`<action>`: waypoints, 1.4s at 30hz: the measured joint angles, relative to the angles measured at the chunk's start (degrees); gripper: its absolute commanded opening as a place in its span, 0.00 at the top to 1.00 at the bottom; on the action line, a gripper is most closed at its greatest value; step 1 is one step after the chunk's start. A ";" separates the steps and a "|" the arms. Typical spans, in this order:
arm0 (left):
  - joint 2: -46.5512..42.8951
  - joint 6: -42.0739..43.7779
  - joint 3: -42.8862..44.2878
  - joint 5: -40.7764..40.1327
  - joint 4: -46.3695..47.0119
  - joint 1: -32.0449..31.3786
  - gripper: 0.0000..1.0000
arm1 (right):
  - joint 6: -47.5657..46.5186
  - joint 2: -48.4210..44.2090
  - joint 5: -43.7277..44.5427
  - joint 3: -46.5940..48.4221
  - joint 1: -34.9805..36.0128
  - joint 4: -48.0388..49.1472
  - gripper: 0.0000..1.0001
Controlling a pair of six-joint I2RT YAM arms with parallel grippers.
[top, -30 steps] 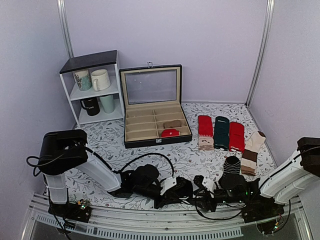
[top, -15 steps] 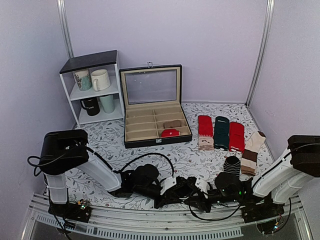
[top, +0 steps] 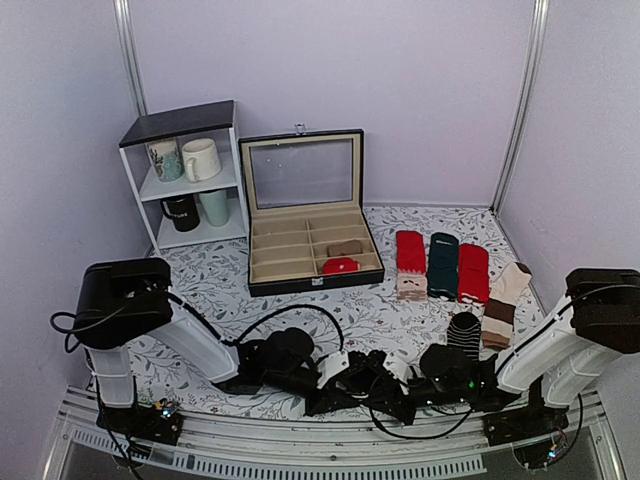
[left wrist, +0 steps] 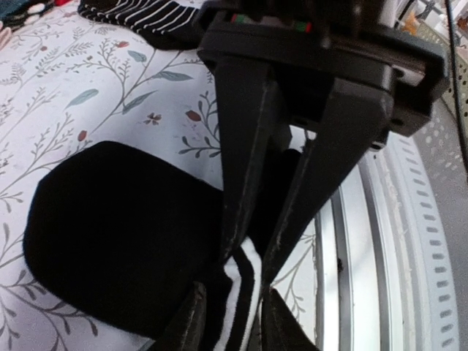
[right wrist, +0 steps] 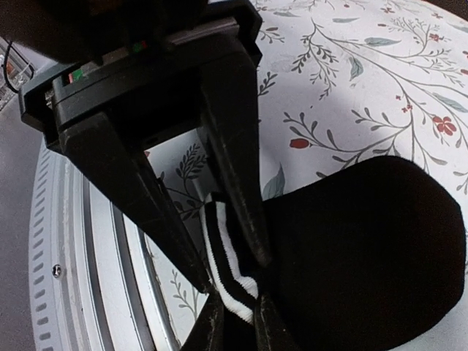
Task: Roll the socks
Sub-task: Roll a pair of socks at the center of the board.
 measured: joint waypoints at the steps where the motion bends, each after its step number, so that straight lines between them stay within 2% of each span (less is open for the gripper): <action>1: -0.46 0.07 -0.33 -0.70 -0.22 0.02 0.72 | 0.55 0.26 -0.11 0.26 0.00 -0.07 0.87; 5: -3.50 1.55 -2.47 -4.48 -1.22 -0.13 0.71 | 5.05 1.27 -1.60 1.44 -0.09 -0.44 0.88; 13: -12.59 8.35 -12.20 -18.62 -2.19 -5.11 0.71 | 15.50 3.28 -6.58 1.79 -2.08 0.74 0.88; 17: -15.61 13.31 -17.66 -25.22 4.59 -8.26 0.67 | 19.32 4.07 -9.01 1.40 -3.21 2.32 0.88; 21: -14.91 19.47 -18.95 -28.30 11.37 -10.80 0.61 | 22.60 4.61 -11.69 -0.04 -4.26 4.87 0.88; 28: -6.32 28.37 -13.31 -28.57 19.43 -10.99 0.57 | 25.92 5.27 -14.43 -1.55 -5.31 7.58 0.88; 33: -2.99 30.88 -11.76 -27.23 19.89 -11.02 0.58 | 26.91 5.33 -15.28 -1.90 -5.64 8.11 0.88; 42: -2.21 32.17 -11.04 -25.38 19.15 -11.02 0.57 | 27.04 5.75 -16.46 -2.19 -6.14 8.87 0.88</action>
